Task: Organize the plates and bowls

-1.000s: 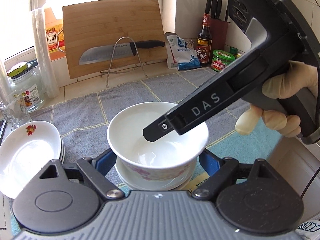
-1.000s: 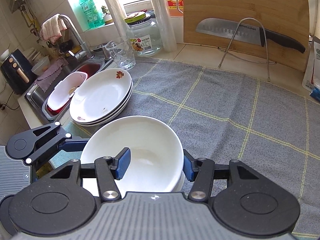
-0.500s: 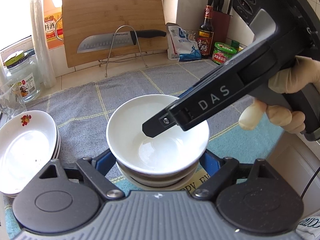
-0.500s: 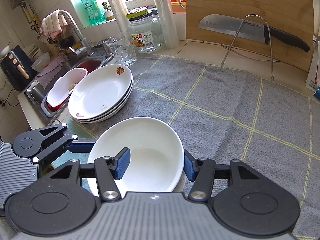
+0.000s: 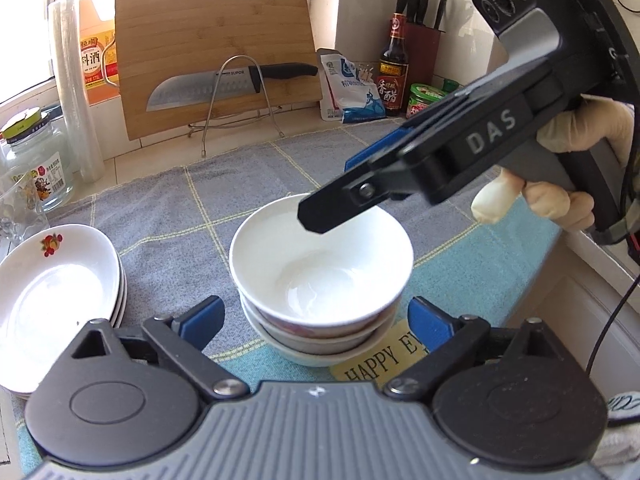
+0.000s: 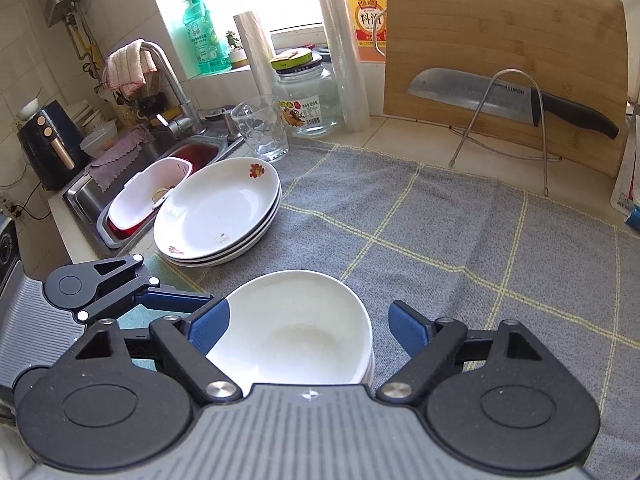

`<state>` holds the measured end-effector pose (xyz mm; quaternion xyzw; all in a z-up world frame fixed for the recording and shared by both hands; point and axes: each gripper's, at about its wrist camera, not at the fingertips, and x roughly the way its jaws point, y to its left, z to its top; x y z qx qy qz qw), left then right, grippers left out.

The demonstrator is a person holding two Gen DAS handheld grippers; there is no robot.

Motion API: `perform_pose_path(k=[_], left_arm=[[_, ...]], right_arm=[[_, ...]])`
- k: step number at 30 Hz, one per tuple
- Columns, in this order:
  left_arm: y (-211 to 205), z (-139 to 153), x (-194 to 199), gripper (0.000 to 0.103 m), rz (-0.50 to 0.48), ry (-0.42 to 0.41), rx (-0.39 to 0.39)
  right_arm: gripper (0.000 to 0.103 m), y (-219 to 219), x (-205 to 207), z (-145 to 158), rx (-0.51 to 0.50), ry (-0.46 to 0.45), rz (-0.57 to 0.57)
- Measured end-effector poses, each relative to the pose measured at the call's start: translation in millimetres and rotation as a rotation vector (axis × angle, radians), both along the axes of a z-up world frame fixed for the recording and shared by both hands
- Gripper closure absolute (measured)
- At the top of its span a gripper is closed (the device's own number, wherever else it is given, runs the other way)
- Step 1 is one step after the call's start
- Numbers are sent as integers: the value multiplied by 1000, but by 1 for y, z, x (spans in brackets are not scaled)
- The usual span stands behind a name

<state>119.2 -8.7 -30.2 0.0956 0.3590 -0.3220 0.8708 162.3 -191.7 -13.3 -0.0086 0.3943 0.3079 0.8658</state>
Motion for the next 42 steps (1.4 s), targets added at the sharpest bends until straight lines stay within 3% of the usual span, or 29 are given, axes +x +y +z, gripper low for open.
perform_pose_path(k=[2, 11, 17, 21, 29, 37, 42], left_arm=[[6, -2, 0, 5, -20, 1, 12], [19, -31, 10, 4, -169, 23, 133], [18, -44, 24, 4, -267, 43, 132], [7, -54, 30, 4, -345, 48, 164], [-1, -68, 40, 1, -392, 69, 176], [5, -70, 36, 0, -413, 42, 154], [1, -67, 41, 1, -455, 36, 165]], right_arm=[[0, -5, -8, 4, -4, -37, 7], [0, -10, -41, -8, -94, -50, 3], [0, 8, -60, -42, -259, -41, -11], [0, 13, -61, -68, -306, 9, -19], [0, 16, -47, -102, -321, 53, 26], [0, 13, -44, -104, -306, 2, 102], [0, 18, -39, -99, -341, -77, 221]])
